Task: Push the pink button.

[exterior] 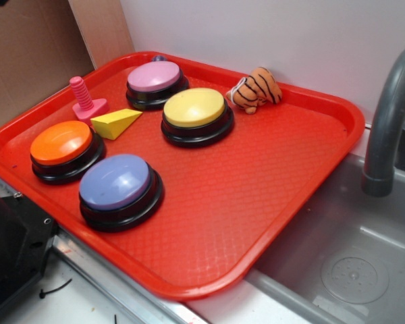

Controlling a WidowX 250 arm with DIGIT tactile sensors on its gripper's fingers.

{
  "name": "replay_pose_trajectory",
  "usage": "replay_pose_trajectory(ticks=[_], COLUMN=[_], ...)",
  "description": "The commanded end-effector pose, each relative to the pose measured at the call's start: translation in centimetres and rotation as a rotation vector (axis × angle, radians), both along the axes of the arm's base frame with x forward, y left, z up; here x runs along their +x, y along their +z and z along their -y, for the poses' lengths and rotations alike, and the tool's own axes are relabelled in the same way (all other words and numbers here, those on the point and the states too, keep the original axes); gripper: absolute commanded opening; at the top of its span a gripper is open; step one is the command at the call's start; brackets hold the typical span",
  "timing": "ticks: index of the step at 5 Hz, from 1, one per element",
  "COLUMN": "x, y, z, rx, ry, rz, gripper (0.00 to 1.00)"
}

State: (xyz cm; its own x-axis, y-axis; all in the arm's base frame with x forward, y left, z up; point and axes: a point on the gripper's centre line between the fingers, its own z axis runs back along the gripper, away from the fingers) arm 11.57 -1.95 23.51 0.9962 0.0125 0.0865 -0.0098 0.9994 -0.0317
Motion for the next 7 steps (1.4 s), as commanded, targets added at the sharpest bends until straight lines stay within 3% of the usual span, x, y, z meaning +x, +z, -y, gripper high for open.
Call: replay_pose_trajectory(ticks=[1, 2, 3, 5, 7], x=[0.0, 5.0, 9.9, 20.1, 20.5], y=[0.0, -2.8, -6.1, -10.1, -13.5], z=[0.0, -2.6, -4.9, -8.1, -10.1], rx=[0.000, 0.022, 0.056, 0.055, 0.093], ry=[0.000, 0.203, 0.254, 0.245, 0.243], rz=[0.000, -0.067, -0.029, 0.053, 0.013], gripper=[1.00, 1.00, 1.00, 1.00, 1.00])
